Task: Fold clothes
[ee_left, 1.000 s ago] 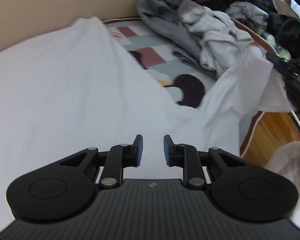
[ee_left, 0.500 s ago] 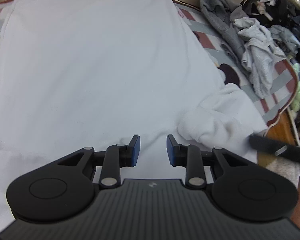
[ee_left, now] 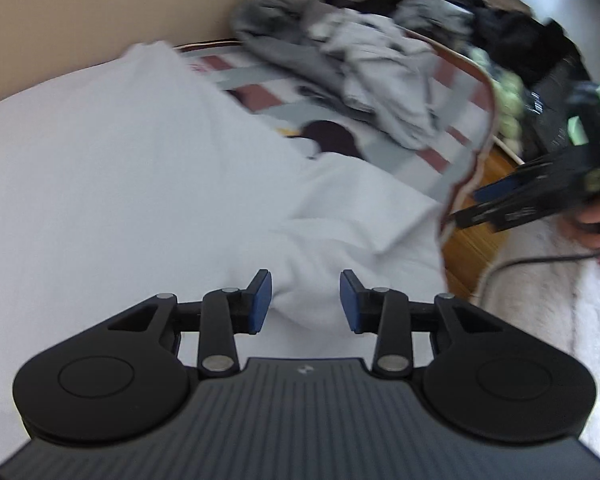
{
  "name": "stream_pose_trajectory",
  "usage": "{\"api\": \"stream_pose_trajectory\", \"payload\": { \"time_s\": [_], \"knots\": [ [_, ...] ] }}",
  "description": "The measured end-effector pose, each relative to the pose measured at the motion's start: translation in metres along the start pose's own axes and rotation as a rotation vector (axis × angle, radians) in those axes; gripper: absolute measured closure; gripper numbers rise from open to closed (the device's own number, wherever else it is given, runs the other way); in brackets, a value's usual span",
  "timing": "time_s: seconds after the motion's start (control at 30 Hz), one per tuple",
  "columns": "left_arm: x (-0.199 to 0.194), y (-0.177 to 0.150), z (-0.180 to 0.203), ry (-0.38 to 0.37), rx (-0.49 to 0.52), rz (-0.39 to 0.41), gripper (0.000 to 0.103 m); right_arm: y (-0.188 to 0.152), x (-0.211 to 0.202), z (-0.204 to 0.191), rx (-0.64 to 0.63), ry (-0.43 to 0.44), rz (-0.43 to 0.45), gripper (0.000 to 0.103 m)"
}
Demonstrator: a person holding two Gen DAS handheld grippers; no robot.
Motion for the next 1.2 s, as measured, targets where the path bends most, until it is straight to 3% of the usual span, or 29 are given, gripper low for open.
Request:
{"api": "stream_pose_trajectory", "payload": {
  "time_s": [0.1, 0.33, 0.43, 0.5, 0.57, 0.63, 0.7, 0.77, 0.83, 0.9, 0.93, 0.97, 1.03, 1.07, 1.1, 1.2],
  "knots": [
    [0.001, 0.000, 0.007, -0.011, 0.026, 0.004, 0.064, 0.001, 0.006, 0.010, 0.072, 0.042, -0.008, 0.045],
    [0.005, 0.000, 0.022, -0.038, 0.085, 0.012, 0.064, 0.007, 0.032, 0.025, 0.190, 0.103, -0.133, 0.045],
    [0.006, 0.000, 0.028, -0.050, 0.111, 0.016, 0.064, 0.009, 0.040, 0.030, 0.228, 0.209, -0.150, 0.045],
    [0.013, 0.001, 0.034, -0.046, 0.127, 0.002, 0.060, 0.011, 0.044, 0.034, 0.270, 0.173, -0.167, 0.045],
    [0.025, 0.002, 0.040, -0.028, 0.141, -0.030, 0.044, 0.014, 0.042, 0.036, 0.296, 0.062, -0.124, 0.045],
    [0.028, 0.001, 0.041, -0.091, 0.086, -0.045, 0.039, 0.017, 0.040, 0.030, 0.262, -0.008, -0.093, 0.045],
    [0.033, -0.002, 0.045, -0.056, 0.116, -0.055, 0.031, 0.018, 0.043, 0.022, 0.219, -0.011, -0.095, 0.046],
    [0.044, -0.005, 0.048, 0.046, 0.175, -0.085, 0.030, 0.018, 0.051, 0.017, 0.171, 0.025, -0.130, 0.046],
    [0.056, -0.009, 0.046, 0.100, 0.192, -0.136, 0.031, 0.018, 0.058, 0.011, 0.146, 0.044, -0.149, 0.046],
    [0.055, -0.012, 0.039, 0.118, 0.165, -0.122, 0.051, 0.017, 0.058, 0.008, 0.139, 0.052, -0.147, 0.046],
    [0.052, -0.014, 0.036, 0.120, 0.152, -0.110, 0.086, 0.017, 0.056, 0.008, 0.140, 0.054, -0.139, 0.046],
    [0.045, -0.014, 0.033, 0.116, 0.146, -0.100, 0.099, 0.016, 0.055, 0.008, 0.142, 0.056, -0.131, 0.048],
    [0.022, -0.007, 0.028, 0.079, 0.104, -0.013, 0.099, 0.015, 0.049, 0.009, 0.157, 0.081, -0.082, 0.066],
    [0.010, -0.004, 0.025, 0.061, 0.082, 0.031, 0.099, 0.014, 0.047, 0.010, 0.160, 0.098, -0.060, 0.089],
    [0.000, 0.001, 0.022, 0.055, 0.068, 0.058, 0.099, 0.014, 0.044, 0.009, 0.156, 0.105, -0.048, 0.097],
    [-0.026, 0.010, 0.013, 0.076, 0.030, 0.112, 0.099, 0.016, 0.037, 0.006, 0.135, 0.109, -0.011, 0.097]
  ]
}}
Point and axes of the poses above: each gripper's, at about its wrist camera, not at the fingertips, and x roughly the way its jaws point, z to its right, y to its top, the point moved 1 cm from there along x, roughly the way its jaws point, and after that the axes turned 5 degrees about z, right-handed, at the moved point
